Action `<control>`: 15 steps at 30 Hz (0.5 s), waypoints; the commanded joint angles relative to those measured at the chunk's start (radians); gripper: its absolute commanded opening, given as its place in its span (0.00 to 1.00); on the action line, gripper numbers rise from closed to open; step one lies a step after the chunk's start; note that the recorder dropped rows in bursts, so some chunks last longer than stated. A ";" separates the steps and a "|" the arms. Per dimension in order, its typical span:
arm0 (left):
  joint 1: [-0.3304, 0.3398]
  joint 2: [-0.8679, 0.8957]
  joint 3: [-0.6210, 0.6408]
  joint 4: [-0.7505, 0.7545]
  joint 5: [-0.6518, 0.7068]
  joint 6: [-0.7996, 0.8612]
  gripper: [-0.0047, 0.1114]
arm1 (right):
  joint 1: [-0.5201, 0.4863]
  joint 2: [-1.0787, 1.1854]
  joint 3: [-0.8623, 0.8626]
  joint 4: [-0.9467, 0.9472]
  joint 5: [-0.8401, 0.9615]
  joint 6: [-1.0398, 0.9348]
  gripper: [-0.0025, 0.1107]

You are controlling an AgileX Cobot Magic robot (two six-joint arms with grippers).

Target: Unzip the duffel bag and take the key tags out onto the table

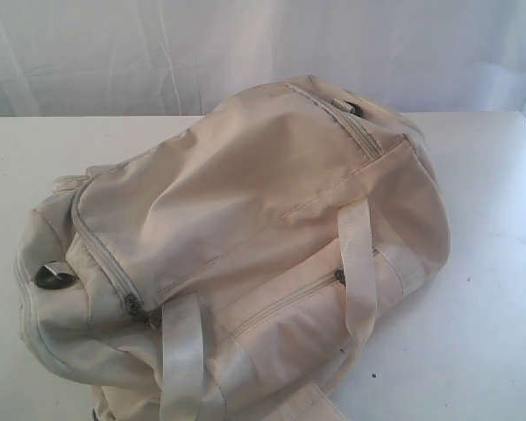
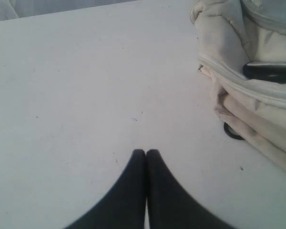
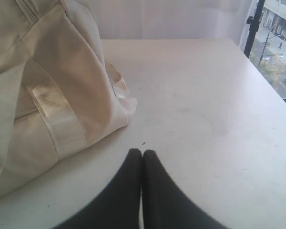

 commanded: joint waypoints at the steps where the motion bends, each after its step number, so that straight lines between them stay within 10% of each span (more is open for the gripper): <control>1: -0.005 -0.005 0.003 -0.007 -0.102 -0.002 0.04 | -0.006 -0.005 0.005 -0.011 -0.055 -0.010 0.02; 15: -0.005 -0.005 0.003 -0.007 -0.685 -0.005 0.04 | -0.006 -0.005 0.005 -0.011 -0.584 -0.010 0.02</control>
